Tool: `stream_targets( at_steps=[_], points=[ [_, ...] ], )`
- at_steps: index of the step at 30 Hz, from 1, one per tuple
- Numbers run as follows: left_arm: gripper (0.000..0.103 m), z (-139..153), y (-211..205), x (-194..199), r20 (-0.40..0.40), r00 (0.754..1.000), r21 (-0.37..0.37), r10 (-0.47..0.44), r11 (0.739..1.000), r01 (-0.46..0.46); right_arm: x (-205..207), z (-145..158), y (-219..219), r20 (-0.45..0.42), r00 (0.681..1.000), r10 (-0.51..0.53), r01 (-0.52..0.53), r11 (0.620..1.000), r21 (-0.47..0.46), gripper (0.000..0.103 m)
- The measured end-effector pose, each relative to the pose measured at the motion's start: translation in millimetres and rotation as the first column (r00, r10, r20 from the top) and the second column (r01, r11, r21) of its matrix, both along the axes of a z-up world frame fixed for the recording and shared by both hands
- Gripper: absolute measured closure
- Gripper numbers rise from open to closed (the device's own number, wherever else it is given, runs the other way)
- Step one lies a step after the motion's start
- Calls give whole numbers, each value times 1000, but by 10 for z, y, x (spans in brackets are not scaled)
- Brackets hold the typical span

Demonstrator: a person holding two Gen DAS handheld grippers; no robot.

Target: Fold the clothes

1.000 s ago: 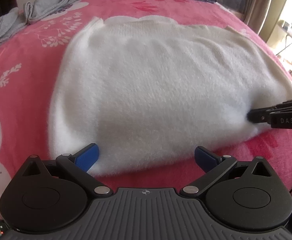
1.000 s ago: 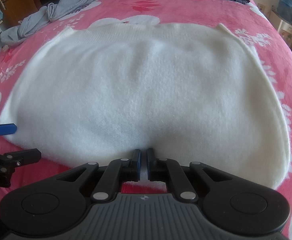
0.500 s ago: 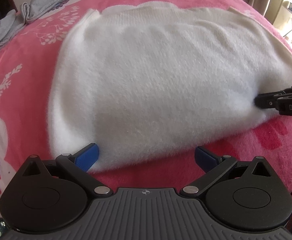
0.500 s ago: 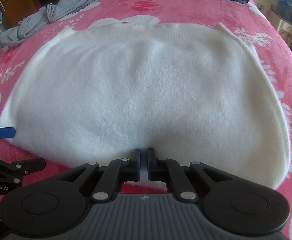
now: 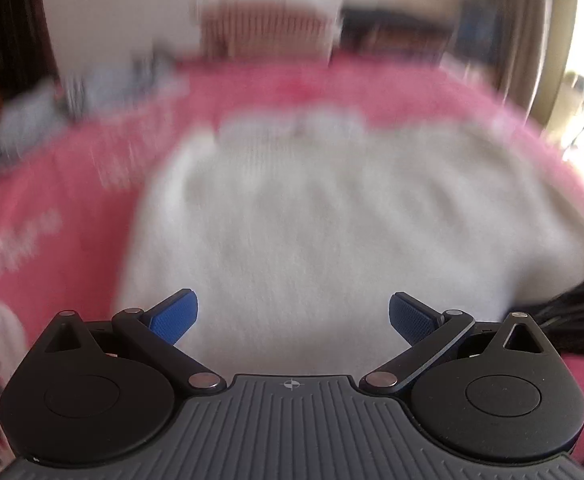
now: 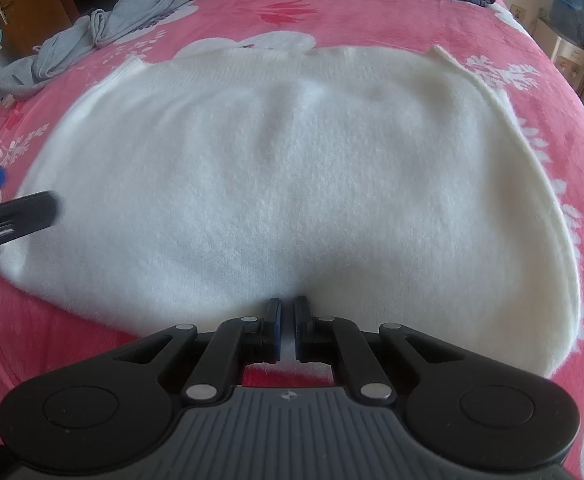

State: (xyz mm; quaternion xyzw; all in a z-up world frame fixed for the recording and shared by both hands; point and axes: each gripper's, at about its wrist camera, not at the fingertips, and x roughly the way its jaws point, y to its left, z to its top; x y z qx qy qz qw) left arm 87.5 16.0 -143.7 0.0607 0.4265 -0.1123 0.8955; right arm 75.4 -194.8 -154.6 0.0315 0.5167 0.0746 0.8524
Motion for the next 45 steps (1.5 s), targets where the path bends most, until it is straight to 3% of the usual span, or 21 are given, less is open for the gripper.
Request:
stream_targets(
  at_steps=[1,3,6,11,15,16,18,21,23,27,29,31,34,36,37,38,40,43,45],
  points=[
    [0,-102,14,44,-27,1000,-1,9,1000,-9,-3,-2,0,1,1000,-1,1,1000,0,97],
    [0,-109,-6,-31,13,1000,7,3,1000,-4,-6,-5,-3,3,1000,-2,2,1000,1,97],
    [0,-91,5,-57,10,1000,10,-1,1000,1,13,51,-10,-6,1000,-18,18,1000,6,97],
    [0,-111,28,-46,11,1000,-6,-8,1000,8,12,360,-47,139,987,-75,67,996,61,96],
    [0,-134,24,6,6,1000,1,-13,1000,13,73,2,49,71,997,-19,18,1000,17,96],
    [0,-127,27,5,4,1000,-1,-12,1000,12,45,-50,83,93,996,9,-8,1000,-11,97],
    [0,-121,34,10,0,1000,-7,-12,1000,12,72,36,122,77,997,16,-13,999,-38,97],
    [0,-118,36,8,-2,1000,-11,-12,1000,12,19,299,159,139,990,13,-16,1000,18,96],
    [0,-119,33,7,-2,1000,-11,-11,1000,11,-51,357,251,176,981,83,-87,996,15,96],
    [0,-109,35,9,-8,1000,-10,-15,1000,15,-127,-32,373,140,975,170,-162,984,-71,93],
    [0,-101,52,19,-14,1000,-20,-13,1000,13,-73,90,364,114,979,171,-163,984,-72,93],
    [0,-96,63,26,-18,1000,-27,-11,1000,11,-11,334,240,182,977,108,-100,994,-52,93],
    [0,-98,41,16,-16,1000,-20,-8,1000,8,124,440,-35,243,970,-20,38,997,-69,91],
    [0,-97,48,11,-14,1000,-25,-12,1000,11,250,172,-245,178,979,-95,112,990,-90,91],
    [0,-99,54,5,-11,1000,-25,-17,1000,17,243,49,-352,183,976,-118,128,991,-43,91],
    [0,-100,60,-2,-8,1000,-25,-23,999,23,217,17,-429,192,971,-139,141,990,4,91],
    [0,-106,65,-14,-2,999,-22,-35,999,35,249,128,-429,164,975,-153,154,988,4,90],
    [0,-113,67,-29,7,999,-16,-53,998,53,276,382,-403,250,952,-175,189,981,-34,90],
    [0,-108,73,-17,3,999,-20,-53,998,53,306,426,-517,295,926,-236,270,959,-81,89]
  ],
)
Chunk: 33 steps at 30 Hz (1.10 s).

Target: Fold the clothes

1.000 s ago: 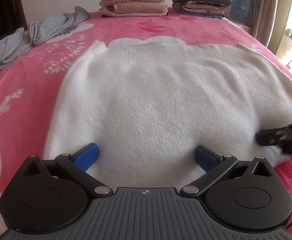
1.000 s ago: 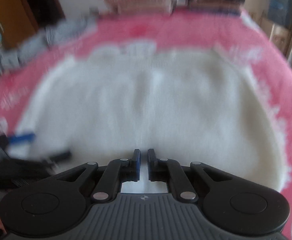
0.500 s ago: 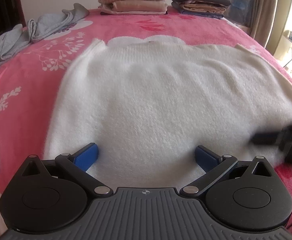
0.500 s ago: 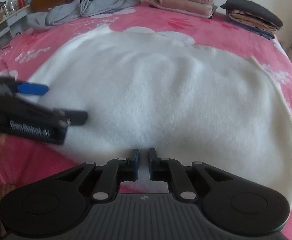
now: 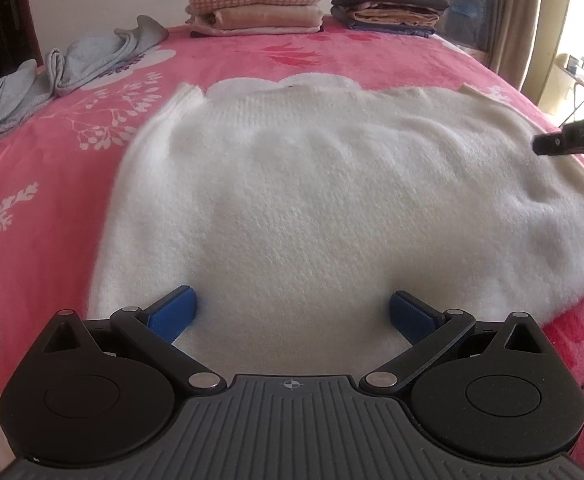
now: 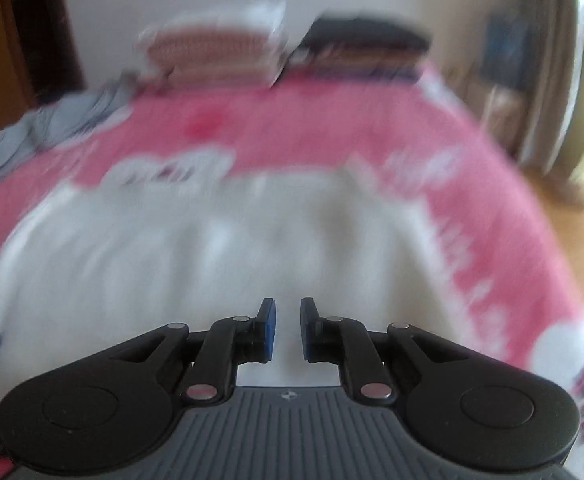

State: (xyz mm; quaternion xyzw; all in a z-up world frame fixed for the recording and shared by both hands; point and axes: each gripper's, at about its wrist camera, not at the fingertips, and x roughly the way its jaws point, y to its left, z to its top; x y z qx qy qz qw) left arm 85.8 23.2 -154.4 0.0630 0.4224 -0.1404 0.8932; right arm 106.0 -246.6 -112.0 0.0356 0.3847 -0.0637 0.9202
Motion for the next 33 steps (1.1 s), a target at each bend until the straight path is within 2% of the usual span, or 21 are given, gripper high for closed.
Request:
stream_targets(
  at_steps=[2,4,7,10,11,13,14,15,18,25,33],
  points=[
    [0,1,11,3,-1,1000,-8,0,1000,0,53,-220,-186,-74,993,-91,88,995,-38,90],
    [0,1,23,4,-2,1000,-15,-1,1000,1,-34,-398,-317,-46,995,-86,86,996,-6,91],
    [0,-8,39,-9,7,1000,-18,-13,1000,14,-5,-213,-275,-79,989,-122,121,992,-19,91],
    [0,-3,45,-19,10,1000,-17,-23,1000,23,6,-19,-252,0,985,-173,173,983,-67,89],
    [0,0,51,-17,9,1000,-21,-22,1000,23,-5,-14,-288,2,981,-192,191,978,-83,89],
    [0,3,54,-17,9,1000,-25,-22,999,23,-21,-173,-445,-80,975,-209,203,976,-83,87],
    [0,2,52,-17,9,1000,-24,-24,999,24,-59,-284,-509,-103,974,-204,196,977,-82,78],
    [0,0,53,-18,10,1000,-23,-25,999,25,-112,-346,-544,-96,976,-196,188,978,-86,75],
    [0,0,76,-21,10,1000,-31,-28,999,29,-173,-331,-555,-117,974,-196,186,979,-85,75],
    [0,19,135,-8,3,999,-52,-42,998,42,-199,-340,-394,-145,977,-157,127,972,-195,75],
    [0,5,180,-43,10,997,-62,-72,995,72,-182,-199,-384,-155,979,-135,101,973,-208,74]
  ],
)
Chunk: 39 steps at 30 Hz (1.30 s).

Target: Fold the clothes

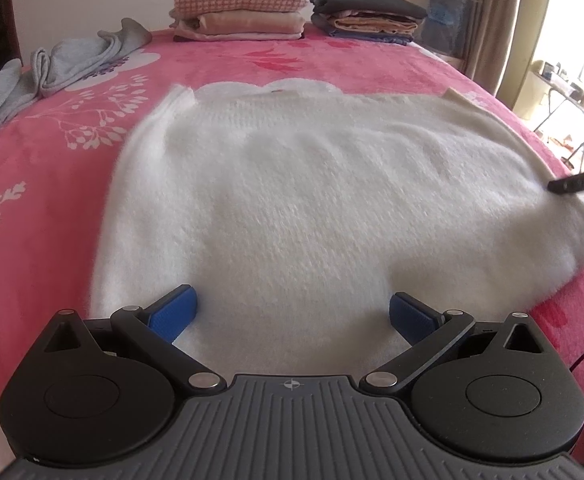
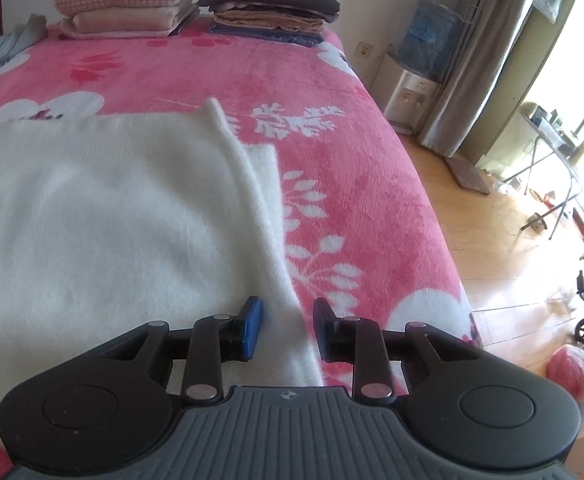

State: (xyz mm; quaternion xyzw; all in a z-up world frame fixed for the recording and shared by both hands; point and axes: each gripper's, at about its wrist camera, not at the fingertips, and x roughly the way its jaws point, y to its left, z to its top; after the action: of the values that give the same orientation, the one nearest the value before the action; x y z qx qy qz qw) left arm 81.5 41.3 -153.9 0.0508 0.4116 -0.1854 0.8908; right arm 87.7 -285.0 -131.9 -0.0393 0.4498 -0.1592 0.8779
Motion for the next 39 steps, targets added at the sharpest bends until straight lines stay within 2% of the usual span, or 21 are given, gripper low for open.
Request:
stream_targets(
  at_steps=[4,6,10,15,17,18,20,24,28,30,31,33,36,39],
  points=[
    [0,77,56,-3,-15,1000,-35,8,999,-8,-64,247,29,120,993,22,-29,998,60,73],
    [0,133,92,-14,-13,1000,-58,19,998,-19,-67,358,103,181,981,64,-83,992,96,73],
    [0,265,116,-20,24,1000,-105,10,994,-8,60,441,340,249,949,193,-245,949,200,74],
    [0,328,6,161,76,997,-109,14,994,-6,293,330,704,277,906,321,-385,896,223,75],
    [0,292,-43,299,83,996,-103,32,994,-24,430,127,808,206,919,335,-378,897,229,75],
    [0,246,-61,392,67,996,-92,53,995,-47,514,-50,858,132,931,341,-362,908,211,75],
    [0,130,-65,574,22,994,-71,103,992,-101,519,-234,903,142,923,357,-378,910,170,74],
    [0,71,-111,651,-14,995,-19,101,995,-101,638,13,909,91,946,311,-324,920,222,75],
    [0,47,-225,659,-23,994,68,102,993,-100,740,232,896,197,933,301,-341,914,219,74],
    [0,47,-250,683,-42,991,83,130,989,-126,878,100,892,168,944,285,-320,914,251,73],
    [0,51,-262,696,-51,989,91,139,987,-134,966,-71,901,103,955,279,-296,920,257,73],
    [0,60,-274,714,-64,986,103,153,984,-146,970,-327,911,116,954,278,-298,923,242,71],
    [0,63,-285,725,-73,984,111,160,982,-151,938,-224,892,110,967,231,-253,928,273,71],
    [0,69,-291,737,-80,983,120,166,980,-156,746,-48,852,123,969,216,-245,916,318,71]
  ],
)
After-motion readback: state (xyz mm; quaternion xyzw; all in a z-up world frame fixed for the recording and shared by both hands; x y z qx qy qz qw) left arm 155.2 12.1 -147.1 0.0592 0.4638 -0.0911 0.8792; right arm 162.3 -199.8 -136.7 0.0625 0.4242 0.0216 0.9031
